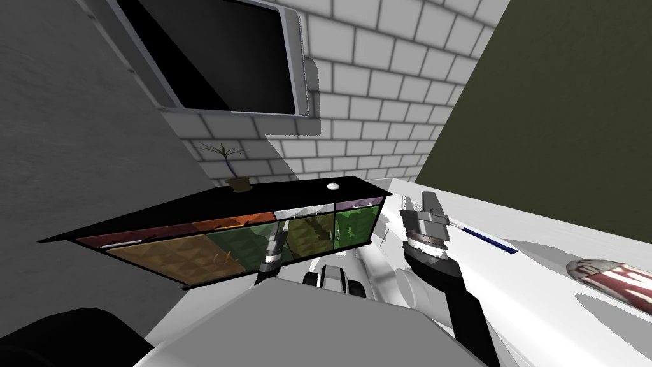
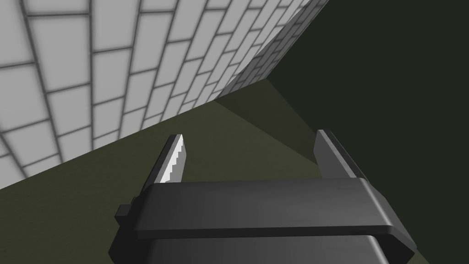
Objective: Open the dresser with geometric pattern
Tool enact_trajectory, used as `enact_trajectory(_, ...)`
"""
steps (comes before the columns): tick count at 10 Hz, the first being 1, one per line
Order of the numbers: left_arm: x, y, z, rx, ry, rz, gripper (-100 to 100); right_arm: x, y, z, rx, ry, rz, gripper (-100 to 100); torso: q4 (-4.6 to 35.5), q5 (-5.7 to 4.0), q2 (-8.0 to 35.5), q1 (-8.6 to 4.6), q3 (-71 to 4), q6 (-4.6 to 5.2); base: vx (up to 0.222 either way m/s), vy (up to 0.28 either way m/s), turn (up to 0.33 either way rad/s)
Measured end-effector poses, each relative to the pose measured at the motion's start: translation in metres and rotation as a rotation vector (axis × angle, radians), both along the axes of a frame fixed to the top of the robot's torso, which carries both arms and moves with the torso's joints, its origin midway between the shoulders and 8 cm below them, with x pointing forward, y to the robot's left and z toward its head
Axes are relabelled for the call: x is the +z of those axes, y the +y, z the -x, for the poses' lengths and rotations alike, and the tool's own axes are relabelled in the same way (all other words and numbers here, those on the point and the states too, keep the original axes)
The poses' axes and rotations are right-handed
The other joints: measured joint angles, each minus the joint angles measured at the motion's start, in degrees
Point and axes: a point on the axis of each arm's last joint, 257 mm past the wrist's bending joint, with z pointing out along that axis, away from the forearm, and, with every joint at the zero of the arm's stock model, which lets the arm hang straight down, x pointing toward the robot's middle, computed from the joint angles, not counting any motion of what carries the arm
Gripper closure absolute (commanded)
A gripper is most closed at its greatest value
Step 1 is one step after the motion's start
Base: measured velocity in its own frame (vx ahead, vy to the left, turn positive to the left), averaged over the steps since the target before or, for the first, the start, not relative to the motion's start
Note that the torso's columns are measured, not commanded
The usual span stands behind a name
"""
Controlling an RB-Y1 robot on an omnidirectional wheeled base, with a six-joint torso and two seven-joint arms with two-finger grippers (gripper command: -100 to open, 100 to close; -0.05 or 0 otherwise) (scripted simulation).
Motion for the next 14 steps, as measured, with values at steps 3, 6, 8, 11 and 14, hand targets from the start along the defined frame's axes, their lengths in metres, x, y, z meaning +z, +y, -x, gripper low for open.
enact_trajectory(3,-0.020,0.012,0.011,0.021,0.023,0.031,-100,0.000,0.000,0.000,0.000,0.000,0.000,0,0.0,-0.02,-0.1,-0.04,0.0,0.00,0.109,-0.070,0.020)
enact_trajectory(6,-0.039,0.020,0.020,0.039,0.043,0.054,-100,0.000,0.000,0.000,0.000,0.000,0.000,0,0.0,0.01,0.1,0.04,0.1,0.00,0.070,-0.053,0.017)
enact_trajectory(8,-0.054,0.025,0.026,0.054,0.062,0.069,-100,0.000,0.000,0.000,0.000,0.000,0.000,0,0.0,0.00,-0.1,0.01,-0.1,0.00,0.106,-0.061,0.025)
enact_trajectory(11,-0.069,0.032,0.036,0.071,0.080,0.087,-100,0.000,0.000,0.000,0.000,0.000,0.000,0,0.0,0.01,0.1,0.07,0.0,0.00,0.076,-0.052,0.012)
enact_trajectory(14,-0.082,0.038,0.044,0.086,0.096,0.098,-100,0.000,0.000,0.000,0.000,0.000,0.000,0,0.0,-0.01,0.0,-0.01,0.0,-0.01,0.054,-0.035,0.014)
